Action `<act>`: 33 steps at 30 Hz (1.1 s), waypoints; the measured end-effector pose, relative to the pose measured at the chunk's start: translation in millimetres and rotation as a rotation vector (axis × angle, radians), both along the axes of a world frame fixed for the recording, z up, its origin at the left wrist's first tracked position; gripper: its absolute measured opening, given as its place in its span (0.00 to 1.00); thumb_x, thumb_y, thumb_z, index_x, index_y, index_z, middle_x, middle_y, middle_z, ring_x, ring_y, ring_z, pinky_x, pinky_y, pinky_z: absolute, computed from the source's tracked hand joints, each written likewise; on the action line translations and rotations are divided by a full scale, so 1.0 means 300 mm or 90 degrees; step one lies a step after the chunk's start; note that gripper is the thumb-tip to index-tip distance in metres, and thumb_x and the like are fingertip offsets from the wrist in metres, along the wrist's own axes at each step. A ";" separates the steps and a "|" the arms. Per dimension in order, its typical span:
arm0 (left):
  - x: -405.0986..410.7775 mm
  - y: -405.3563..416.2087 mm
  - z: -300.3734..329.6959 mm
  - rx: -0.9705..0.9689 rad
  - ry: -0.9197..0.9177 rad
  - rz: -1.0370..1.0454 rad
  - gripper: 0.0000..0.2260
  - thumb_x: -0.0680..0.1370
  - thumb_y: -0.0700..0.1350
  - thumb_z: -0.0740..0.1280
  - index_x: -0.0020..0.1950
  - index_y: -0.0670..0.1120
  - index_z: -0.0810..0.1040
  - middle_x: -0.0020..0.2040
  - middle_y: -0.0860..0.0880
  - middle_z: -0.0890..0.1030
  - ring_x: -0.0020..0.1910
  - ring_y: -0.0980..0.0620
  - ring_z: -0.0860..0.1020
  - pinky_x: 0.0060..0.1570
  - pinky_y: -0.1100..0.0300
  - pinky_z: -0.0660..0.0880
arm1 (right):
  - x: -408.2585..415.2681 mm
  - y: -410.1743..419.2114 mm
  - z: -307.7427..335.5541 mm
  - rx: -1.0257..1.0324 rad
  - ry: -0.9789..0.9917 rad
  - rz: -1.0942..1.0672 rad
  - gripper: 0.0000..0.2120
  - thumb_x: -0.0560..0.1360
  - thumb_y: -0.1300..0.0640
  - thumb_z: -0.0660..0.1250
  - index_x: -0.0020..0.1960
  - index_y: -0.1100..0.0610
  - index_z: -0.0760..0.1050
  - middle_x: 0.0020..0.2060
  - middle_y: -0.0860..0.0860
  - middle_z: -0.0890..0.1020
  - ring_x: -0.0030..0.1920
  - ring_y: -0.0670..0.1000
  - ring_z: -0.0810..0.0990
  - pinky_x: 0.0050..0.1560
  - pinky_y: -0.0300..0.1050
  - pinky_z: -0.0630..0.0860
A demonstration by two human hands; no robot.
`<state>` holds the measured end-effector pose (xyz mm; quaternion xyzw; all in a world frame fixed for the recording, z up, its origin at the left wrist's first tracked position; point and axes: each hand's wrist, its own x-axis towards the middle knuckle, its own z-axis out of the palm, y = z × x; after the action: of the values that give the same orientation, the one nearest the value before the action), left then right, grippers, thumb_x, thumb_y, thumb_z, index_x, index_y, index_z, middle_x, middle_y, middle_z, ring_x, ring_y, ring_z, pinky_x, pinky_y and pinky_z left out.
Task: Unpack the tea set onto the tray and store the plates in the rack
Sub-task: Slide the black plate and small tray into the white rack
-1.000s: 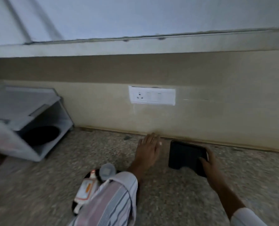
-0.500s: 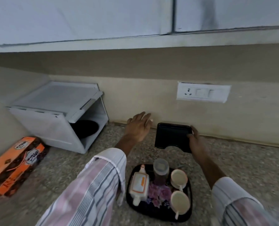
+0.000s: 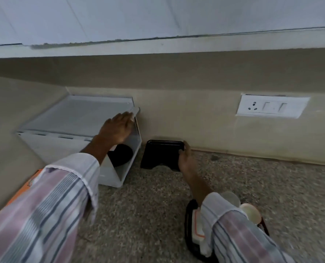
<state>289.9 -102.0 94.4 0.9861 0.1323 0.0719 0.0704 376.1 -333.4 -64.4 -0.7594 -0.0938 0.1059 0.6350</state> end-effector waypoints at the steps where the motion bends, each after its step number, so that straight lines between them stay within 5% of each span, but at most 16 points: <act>1: -0.004 0.036 0.007 -0.014 0.019 0.018 0.30 0.82 0.56 0.41 0.79 0.41 0.58 0.80 0.43 0.59 0.78 0.42 0.59 0.76 0.44 0.57 | -0.007 0.061 -0.012 0.004 0.004 -0.002 0.24 0.86 0.60 0.51 0.81 0.56 0.55 0.69 0.57 0.72 0.67 0.57 0.75 0.54 0.40 0.68; 3: -0.008 0.102 0.005 -0.064 0.084 0.052 0.25 0.85 0.54 0.45 0.80 0.45 0.52 0.81 0.49 0.52 0.80 0.49 0.53 0.78 0.56 0.47 | -0.015 0.180 -0.046 0.011 0.010 0.000 0.24 0.86 0.60 0.52 0.81 0.57 0.55 0.73 0.60 0.70 0.70 0.61 0.73 0.63 0.45 0.69; 6: -0.007 0.160 -0.011 -0.115 0.105 0.048 0.26 0.85 0.54 0.47 0.81 0.45 0.51 0.82 0.49 0.51 0.80 0.52 0.52 0.76 0.61 0.44 | -0.017 0.312 -0.073 0.019 0.018 0.004 0.24 0.86 0.61 0.52 0.81 0.59 0.56 0.75 0.61 0.67 0.73 0.62 0.70 0.70 0.49 0.67; 11: 0.012 0.204 -0.030 -0.116 0.119 0.022 0.26 0.85 0.54 0.46 0.81 0.45 0.49 0.82 0.48 0.51 0.80 0.51 0.52 0.77 0.59 0.47 | -0.001 0.486 -0.119 0.038 0.014 0.014 0.24 0.86 0.61 0.52 0.81 0.58 0.54 0.76 0.60 0.66 0.74 0.61 0.68 0.72 0.51 0.67; 23: 0.016 0.210 -0.048 -0.123 0.110 0.020 0.26 0.85 0.55 0.45 0.81 0.48 0.48 0.82 0.50 0.50 0.81 0.51 0.50 0.79 0.54 0.47 | -0.027 0.772 -0.252 0.073 0.008 0.012 0.22 0.85 0.62 0.53 0.78 0.64 0.59 0.74 0.60 0.69 0.72 0.59 0.71 0.67 0.38 0.65; 26: 0.022 0.218 -0.050 -0.125 0.110 0.016 0.26 0.85 0.55 0.45 0.81 0.48 0.48 0.82 0.50 0.50 0.81 0.52 0.50 0.79 0.53 0.46 | -0.021 0.827 -0.292 0.072 0.010 0.004 0.23 0.85 0.60 0.53 0.79 0.60 0.58 0.74 0.60 0.69 0.72 0.60 0.72 0.70 0.46 0.68; 30: 0.021 0.216 -0.047 -0.120 0.117 0.010 0.25 0.85 0.54 0.44 0.81 0.48 0.47 0.82 0.51 0.49 0.81 0.53 0.49 0.79 0.53 0.46 | -0.021 0.881 -0.324 -0.112 0.029 -0.019 0.25 0.85 0.51 0.53 0.81 0.48 0.57 0.70 0.63 0.67 0.68 0.66 0.70 0.67 0.55 0.69; 33: 0.017 0.220 -0.048 -0.120 0.116 0.008 0.25 0.85 0.54 0.44 0.81 0.49 0.47 0.82 0.51 0.49 0.81 0.53 0.49 0.79 0.52 0.46 | -0.031 0.930 -0.340 -0.125 -0.027 -0.007 0.28 0.81 0.46 0.49 0.81 0.50 0.56 0.75 0.64 0.62 0.72 0.67 0.66 0.69 0.61 0.68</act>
<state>295.0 -36.1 80.0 0.9767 0.1507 -0.0299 0.1500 366.7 -54.3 -166.3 -0.8205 -0.0920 0.0951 0.5561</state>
